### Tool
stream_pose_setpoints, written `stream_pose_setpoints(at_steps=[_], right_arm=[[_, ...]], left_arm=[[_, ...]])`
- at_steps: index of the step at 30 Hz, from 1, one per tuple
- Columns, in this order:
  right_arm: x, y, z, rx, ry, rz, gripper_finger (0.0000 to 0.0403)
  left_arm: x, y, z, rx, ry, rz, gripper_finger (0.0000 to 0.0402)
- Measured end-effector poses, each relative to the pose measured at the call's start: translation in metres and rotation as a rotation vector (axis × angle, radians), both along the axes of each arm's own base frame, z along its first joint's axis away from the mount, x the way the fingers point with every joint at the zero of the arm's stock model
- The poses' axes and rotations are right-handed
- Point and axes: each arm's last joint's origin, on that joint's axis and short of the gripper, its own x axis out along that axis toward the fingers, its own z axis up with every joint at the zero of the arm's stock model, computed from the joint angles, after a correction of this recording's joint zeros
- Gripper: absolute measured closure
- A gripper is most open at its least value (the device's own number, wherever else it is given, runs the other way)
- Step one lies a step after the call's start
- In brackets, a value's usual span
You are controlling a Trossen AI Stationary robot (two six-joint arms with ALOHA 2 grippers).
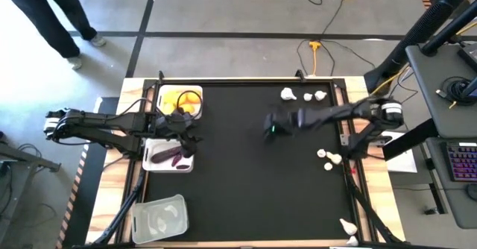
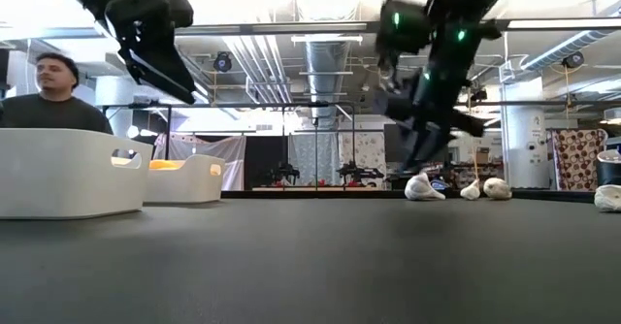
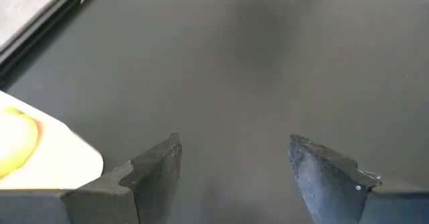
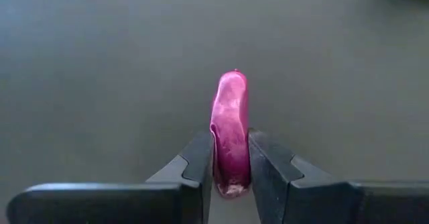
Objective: Sort produce into baskets
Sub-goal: Put the eggplant into the bottom white bin
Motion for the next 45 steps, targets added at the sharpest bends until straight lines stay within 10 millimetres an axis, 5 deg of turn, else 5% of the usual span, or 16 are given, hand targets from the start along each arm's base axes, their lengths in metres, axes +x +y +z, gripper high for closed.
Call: stream_pose_setpoints(at_steps=[5, 9, 16, 24, 30, 37, 45], right_arm=[[0.029, 0.067, -0.009, -0.13, -0.084, 0.468, 0.0328], [0.039, 0.1, -0.019, -0.241, -0.075, 0.746, 0.0321], [0.052, 0.112, -0.028, -0.249, -0.018, 0.851, 0.0289], [0.053, 0.114, -0.013, -0.21, 0.095, 0.935, 0.0217], [0.017, 0.114, 0.007, -0.24, 0.222, 0.938, 0.0215], [-0.054, 0.097, 0.043, -0.267, 0.05, 0.871, 0.0246], [-0.12, 0.08, 0.088, -0.365, -0.221, 0.831, 0.028]], left_arm=[[0.002, -0.002, 0.001, -0.006, -0.019, -0.071, 0.0145], [0.006, -0.006, 0.001, -0.03, -0.037, -0.232, 0.0145], [0.04, -0.01, -0.005, -0.042, -0.166, -0.445, 0.0145], [0.086, -0.009, -0.035, -0.129, -0.137, -0.326, 0.0145], [0.126, -0.008, -0.058, -0.179, -0.069, -0.256, 0.0145], [0.176, -0.008, -0.083, -0.264, -0.026, -0.163, 0.0145], [0.188, -0.003, -0.103, -0.217, 0.012, 0.027, 0.0145]])
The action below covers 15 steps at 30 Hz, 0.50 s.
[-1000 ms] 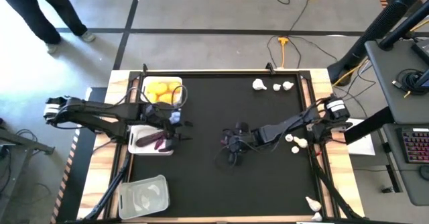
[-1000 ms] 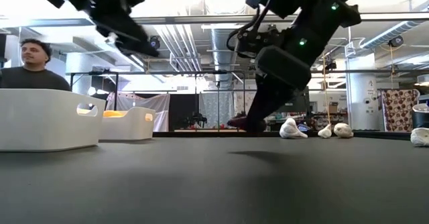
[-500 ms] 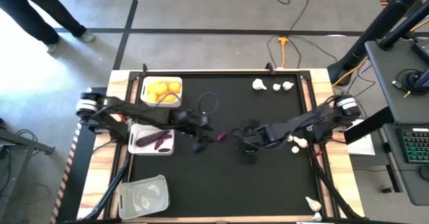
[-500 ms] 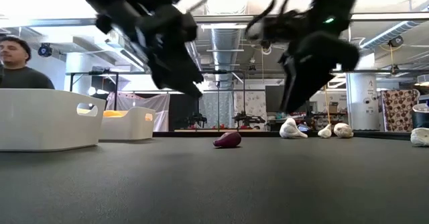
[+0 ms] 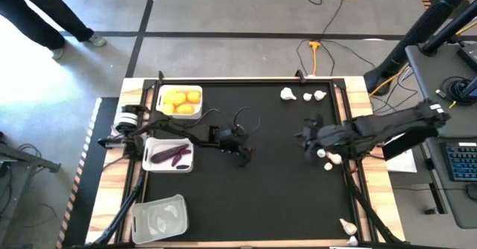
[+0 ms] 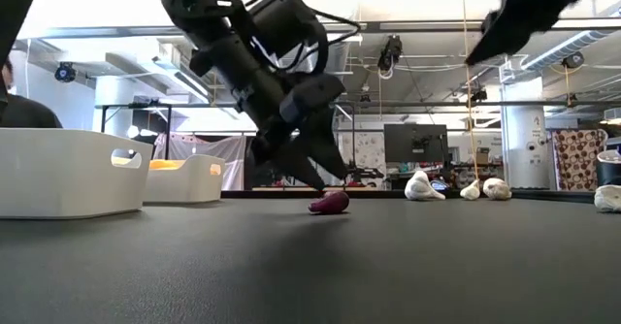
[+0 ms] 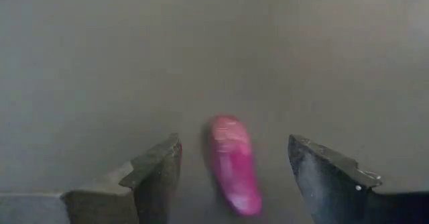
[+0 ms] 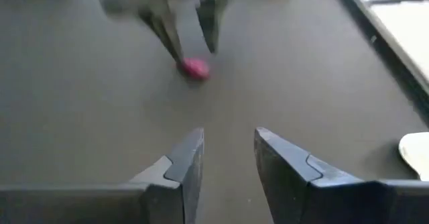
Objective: Sort produce into baskets
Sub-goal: Put the eggplant into the bottom white bin
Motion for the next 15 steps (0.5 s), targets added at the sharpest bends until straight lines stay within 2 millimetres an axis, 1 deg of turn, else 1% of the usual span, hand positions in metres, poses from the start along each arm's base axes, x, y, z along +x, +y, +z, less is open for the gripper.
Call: stream_pose_setpoints(at_steps=[3, 6, 11, 15], right_arm=[[-0.015, -0.004, 0.014, 0.069, -0.121, -0.087, 0.0288], [-0.022, -0.008, 0.021, 0.072, -0.205, -0.18, 0.0292], [-0.023, -0.011, 0.024, 0.023, -0.245, -0.239, 0.0293], [-0.021, -0.01, 0.022, 0.013, -0.225, -0.235, 0.0289]], left_arm=[[0.002, 0.001, -0.006, 0.001, 0.0, 0.016, 0.0147], [0.005, 0.0, -0.014, -0.014, 0.003, 0.015, 0.0163], [0.01, 0.0, -0.024, -0.047, 0.018, 0.027, 0.0215], [0.014, -0.001, -0.024, -0.059, 0.022, 0.019, 0.0271]])
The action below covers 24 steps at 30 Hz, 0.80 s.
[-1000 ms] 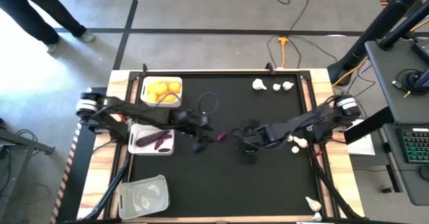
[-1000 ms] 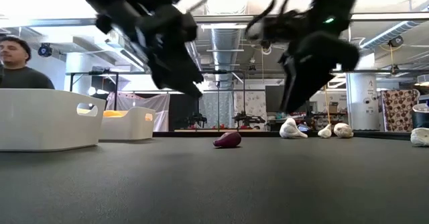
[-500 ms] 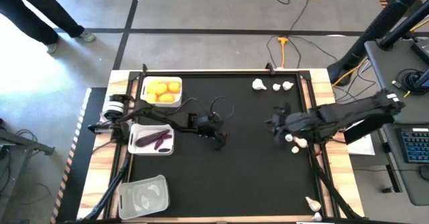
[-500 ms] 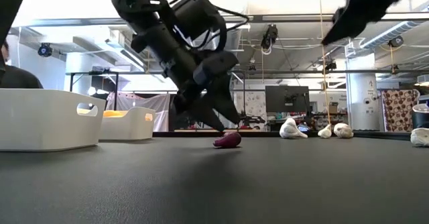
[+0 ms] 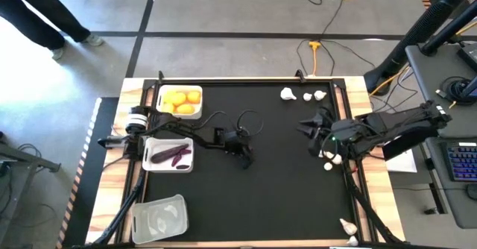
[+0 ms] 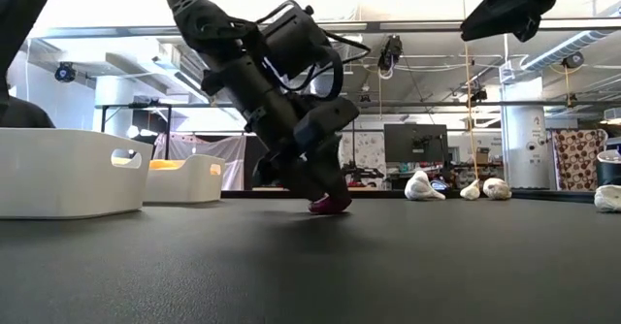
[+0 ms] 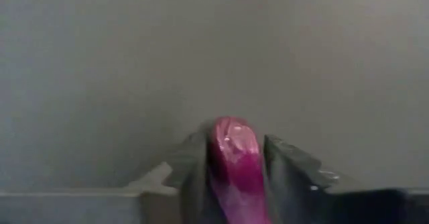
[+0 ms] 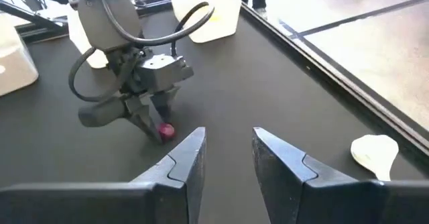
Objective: Sort produce into baskets
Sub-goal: Put the eggplant into the bottom white bin
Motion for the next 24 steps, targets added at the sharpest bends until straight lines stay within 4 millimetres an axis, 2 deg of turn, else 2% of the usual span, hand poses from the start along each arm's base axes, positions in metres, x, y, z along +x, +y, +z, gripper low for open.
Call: stream_pose_setpoints(at_steps=[6, 11, 14, 18, 24], right_arm=[[0.004, 0.001, -0.003, 0.015, 0.01, -0.01, 0.0295], [0.011, 0.002, -0.006, 0.094, -0.013, -0.057, 0.0301], [0.013, 0.003, -0.008, 0.114, -0.011, -0.071, 0.0303], [0.02, 0.004, -0.012, 0.088, 0.024, -0.068, 0.03], [0.033, 0.007, -0.024, 0.057, 0.092, -0.066, 0.0305]], left_arm=[[-0.001, -0.001, 0.014, -0.006, -0.009, -0.013, 0.0378], [-0.005, -0.001, 0.044, -0.022, -0.084, -0.01, 0.0369], [-0.015, -0.006, 0.071, -0.012, -0.12, -0.034, 0.0364], [-0.042, -0.016, 0.104, -0.006, -0.062, -0.119, 0.0365], [-0.109, -0.037, 0.148, -0.008, 0.127, -0.201, 0.0365]])
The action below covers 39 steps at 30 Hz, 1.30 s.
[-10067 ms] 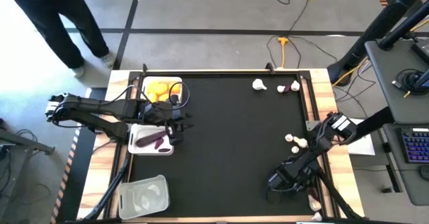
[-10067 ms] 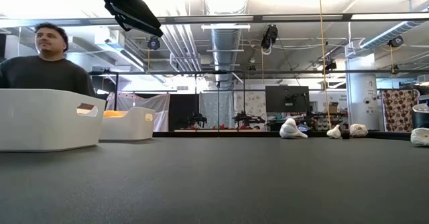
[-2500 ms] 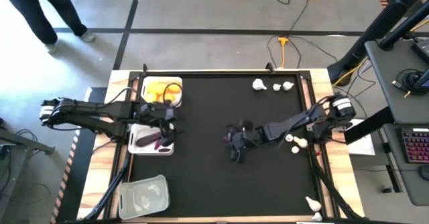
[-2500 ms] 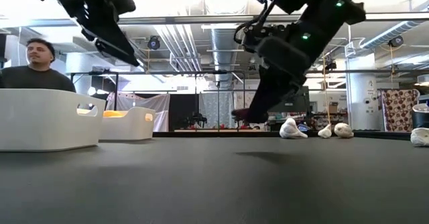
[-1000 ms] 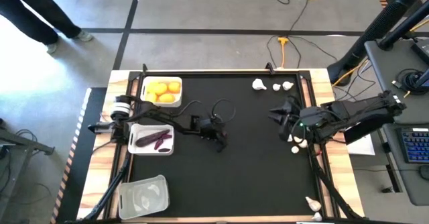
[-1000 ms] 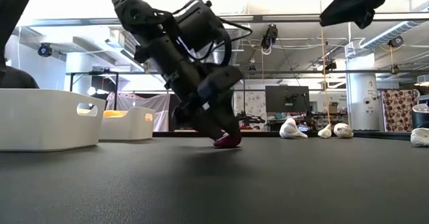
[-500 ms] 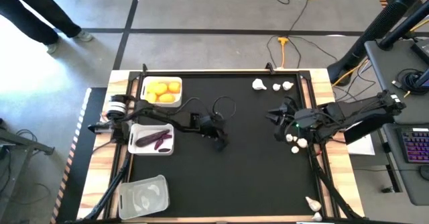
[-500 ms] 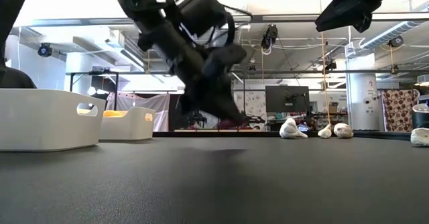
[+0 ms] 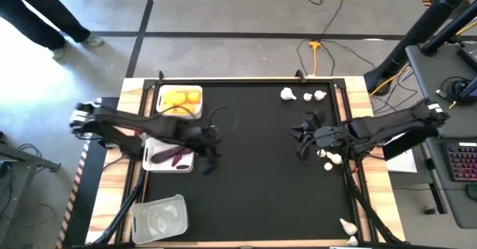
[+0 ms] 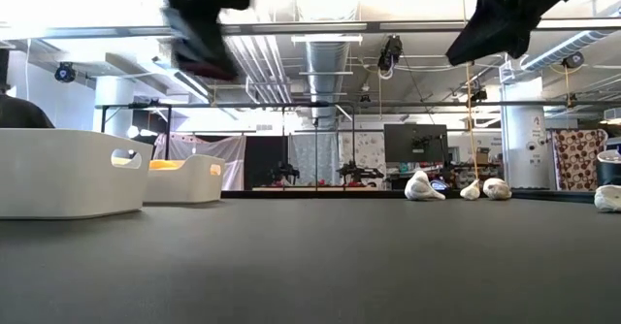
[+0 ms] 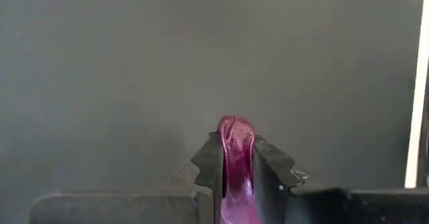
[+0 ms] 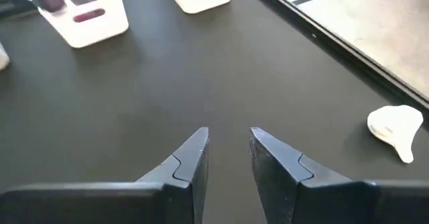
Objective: Sort produce into baskets
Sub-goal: Put the eggplant into the bottom white bin, then put the garlic into the gray bin
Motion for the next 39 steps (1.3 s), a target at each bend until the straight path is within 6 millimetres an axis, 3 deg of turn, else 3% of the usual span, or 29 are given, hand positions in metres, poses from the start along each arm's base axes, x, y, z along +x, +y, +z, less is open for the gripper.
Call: stream_pose_setpoints(at_steps=[6, 11, 16, 20, 24, 32, 39], right_arm=[[0.018, -0.007, -0.012, 0.028, 0.019, -0.078, 0.029], [0.026, -0.018, -0.02, 0.061, 0.03, -0.158, 0.0261], [0.031, -0.028, -0.014, 0.1, 0.002, -0.238, 0.023], [0.026, -0.043, -0.011, 0.216, -0.019, -0.428, 0.021], [0.013, -0.054, -0.016, 0.346, 0.14, -0.551, 0.0195], [-0.005, -0.052, -0.048, 0.668, 0.64, -0.637, 0.0168], [0.005, -0.055, -0.08, 0.732, 0.877, -0.579, 0.0163]], left_arm=[[-0.063, -0.005, 0.013, -0.027, 0.235, 0.105, 0.0365], [-0.088, 0.0, -0.003, -0.05, 0.36, 0.232, 0.0365], [-0.098, 0.001, -0.037, -0.053, 0.483, 0.35, 0.0365], [-0.102, 0.001, -0.062, -0.066, 0.557, 0.383, 0.0361], [-0.102, -0.001, -0.076, -0.082, 0.566, 0.359, 0.0342], [-0.104, 0.0, -0.076, 0.006, 0.541, 0.294, 0.0276], [-0.107, 0.002, -0.05, 0.079, 0.465, 0.289, 0.0205]])
